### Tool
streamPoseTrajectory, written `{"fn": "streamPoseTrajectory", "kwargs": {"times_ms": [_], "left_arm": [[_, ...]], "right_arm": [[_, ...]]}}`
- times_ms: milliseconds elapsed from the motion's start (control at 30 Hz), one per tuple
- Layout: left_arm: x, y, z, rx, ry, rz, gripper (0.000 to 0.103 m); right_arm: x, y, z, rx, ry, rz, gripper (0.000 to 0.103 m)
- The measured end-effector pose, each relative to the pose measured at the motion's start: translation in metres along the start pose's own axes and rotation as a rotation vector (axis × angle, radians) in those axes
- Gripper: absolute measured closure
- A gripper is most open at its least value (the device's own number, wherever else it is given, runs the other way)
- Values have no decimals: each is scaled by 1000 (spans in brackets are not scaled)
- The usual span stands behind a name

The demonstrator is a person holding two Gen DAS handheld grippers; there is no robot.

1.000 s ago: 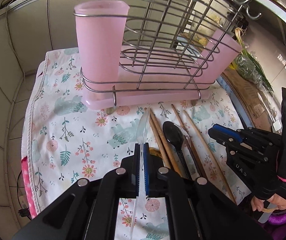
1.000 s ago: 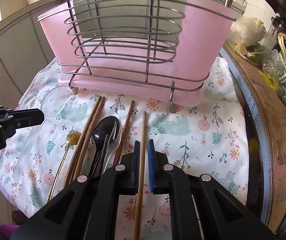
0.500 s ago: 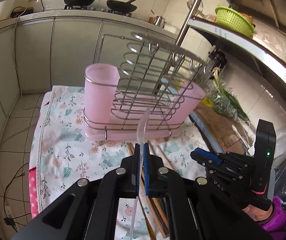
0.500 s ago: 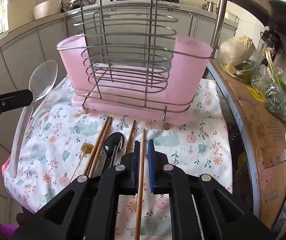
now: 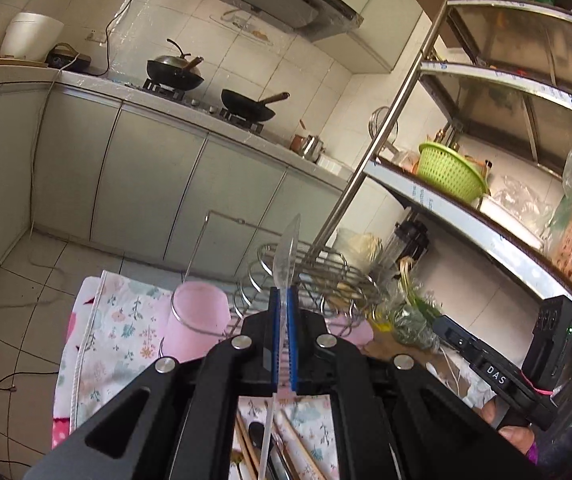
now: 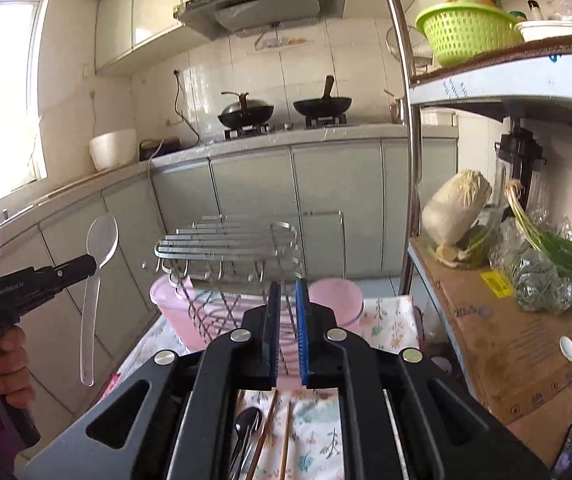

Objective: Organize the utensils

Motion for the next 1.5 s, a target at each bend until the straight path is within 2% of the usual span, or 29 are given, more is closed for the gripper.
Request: {"fn": "streamPoseTrajectory", "kwargs": {"times_ms": [133,233,400,500,567,633,800,967,1267,1400,1500], "left_arm": [[-8,-9,-28,73,34,-9,100],[-17,-14,-42,100,58,-15,101],[-29,-17,-44,98,78,-6,101],[-36,-19,-38,88,91,-6,100],[-39,-20,-34,75,102,0,100],[-40,-20,-29,67,103,0,100],[-38,-17,-23,58,88,5,100],[-39,-16,-19,53,81,12,100],[-40,-19,-16,39,83,4,100],[-36,-15,-17,45,70,-8,100],[-33,-11,-19,64,66,-12,100]], "right_arm": [[11,-4,-28,67,-9,-13,95],[17,-20,-33,13,-44,-51,95],[14,-65,13,-242,-42,-91,95],[14,-106,59,-470,-47,-94,95],[12,-125,84,-570,-74,-109,95],[8,-142,100,-638,-73,-108,95],[-3,-171,127,-729,-17,-53,95],[-1,-193,142,-774,16,-3,94],[-4,-194,149,-716,39,17,97],[1,-166,135,-620,-1,-25,97],[0,-131,112,-488,-15,-73,97]]}}
Point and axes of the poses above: each gripper's, at about its wrist camera, not at the fingertips, and y roughly against the way its jaws point, x to its right, z to its underside, the point moved 3 cm from there along -y, roughly the way its jaws point, and after that the axes turned 9 degrees about -x, right-handed, at the moved point
